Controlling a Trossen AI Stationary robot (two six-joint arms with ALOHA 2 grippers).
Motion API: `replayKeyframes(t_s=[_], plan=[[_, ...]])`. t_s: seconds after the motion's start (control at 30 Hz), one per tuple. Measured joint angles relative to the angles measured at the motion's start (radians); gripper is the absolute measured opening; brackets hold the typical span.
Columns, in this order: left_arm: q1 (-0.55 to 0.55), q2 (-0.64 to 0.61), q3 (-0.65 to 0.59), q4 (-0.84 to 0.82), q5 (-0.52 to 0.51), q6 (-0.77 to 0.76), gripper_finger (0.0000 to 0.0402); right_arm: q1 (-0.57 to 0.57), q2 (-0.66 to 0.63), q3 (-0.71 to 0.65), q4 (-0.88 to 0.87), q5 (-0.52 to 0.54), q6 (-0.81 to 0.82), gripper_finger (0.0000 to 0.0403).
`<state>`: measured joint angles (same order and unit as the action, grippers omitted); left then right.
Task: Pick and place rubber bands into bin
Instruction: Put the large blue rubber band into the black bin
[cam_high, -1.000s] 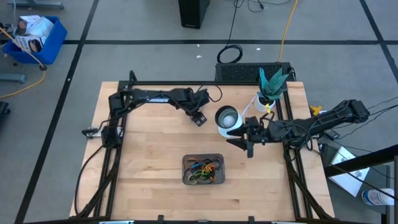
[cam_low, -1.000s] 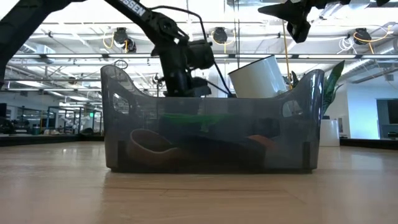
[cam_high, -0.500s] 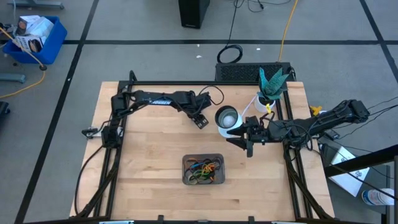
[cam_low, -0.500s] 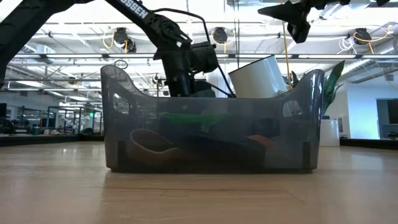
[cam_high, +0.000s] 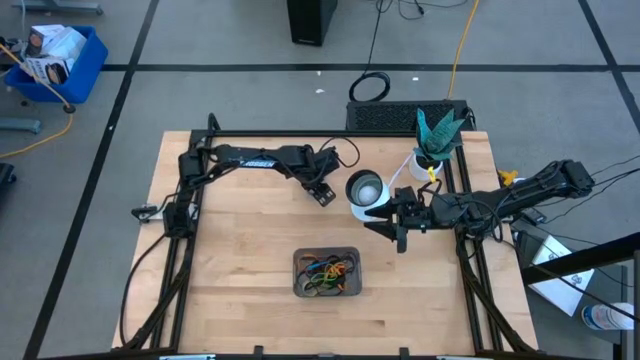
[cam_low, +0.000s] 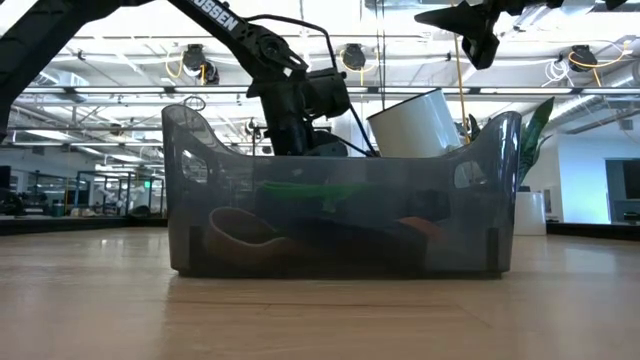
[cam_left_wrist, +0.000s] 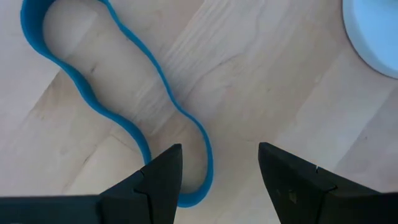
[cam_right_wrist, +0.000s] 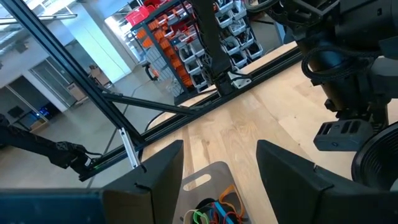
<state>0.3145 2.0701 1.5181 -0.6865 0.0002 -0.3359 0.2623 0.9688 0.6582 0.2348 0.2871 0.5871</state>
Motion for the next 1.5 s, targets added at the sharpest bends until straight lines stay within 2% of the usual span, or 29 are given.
replayKeyframes(t_s=[0.5,0.6,0.87,1.0,1.3,1.5], plan=[[0.012,0.002,-0.069,0.043,0.007,-0.010,0.0215,0.000,0.000,0.000,0.000,0.000,0.000,0.0196],[0.011,0.008,-0.069,0.048,0.007,-0.010,0.0188,0.000,0.000,0.000,0.000,0.000,0.000,0.0196],[0.011,0.020,-0.069,0.059,-0.011,0.016,0.0061,0.001,0.000,0.000,0.000,-0.001,0.001,0.0196],[0.011,0.020,-0.069,0.057,-0.031,0.048,0.0011,0.001,0.000,0.000,0.000,-0.001,0.000,0.0196],[0.001,0.015,-0.068,0.035,-0.027,0.077,0.0007,0.001,0.000,0.000,0.000,-0.005,-0.008,0.0196],[-0.022,-0.037,-0.068,0.015,0.023,0.073,0.0005,0.001,0.000,0.000,0.000,-0.005,-0.006,0.0196]])
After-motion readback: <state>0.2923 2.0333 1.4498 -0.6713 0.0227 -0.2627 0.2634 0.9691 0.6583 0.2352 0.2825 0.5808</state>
